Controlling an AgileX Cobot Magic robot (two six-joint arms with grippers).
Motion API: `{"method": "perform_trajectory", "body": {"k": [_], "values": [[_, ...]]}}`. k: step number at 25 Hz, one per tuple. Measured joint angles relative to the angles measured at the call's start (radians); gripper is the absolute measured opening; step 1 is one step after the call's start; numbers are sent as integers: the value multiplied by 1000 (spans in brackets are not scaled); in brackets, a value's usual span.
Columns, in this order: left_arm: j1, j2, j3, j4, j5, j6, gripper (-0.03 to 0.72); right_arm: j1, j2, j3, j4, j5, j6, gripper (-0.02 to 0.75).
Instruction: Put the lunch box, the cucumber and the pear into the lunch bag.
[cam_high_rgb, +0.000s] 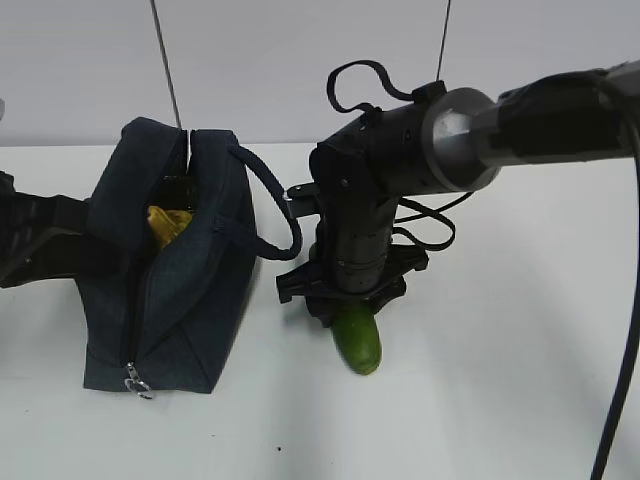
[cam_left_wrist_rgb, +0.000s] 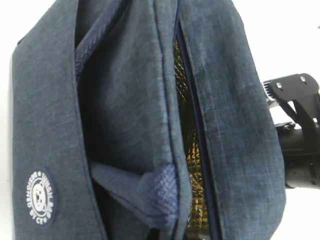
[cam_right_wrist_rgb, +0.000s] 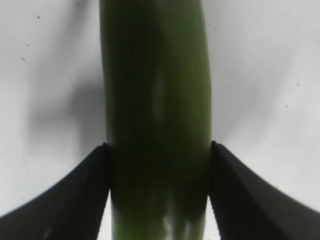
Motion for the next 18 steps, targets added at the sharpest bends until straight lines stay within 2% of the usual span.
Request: {"method": "perform_trajectory", "body": {"k": [10,18], "values": [[0,0,0,0,0,0,-18,0,0,-1,-29,22,-8,392],[0,0,0,0,0,0,-18,0,0,-39,-165,157,-29,390]]}}
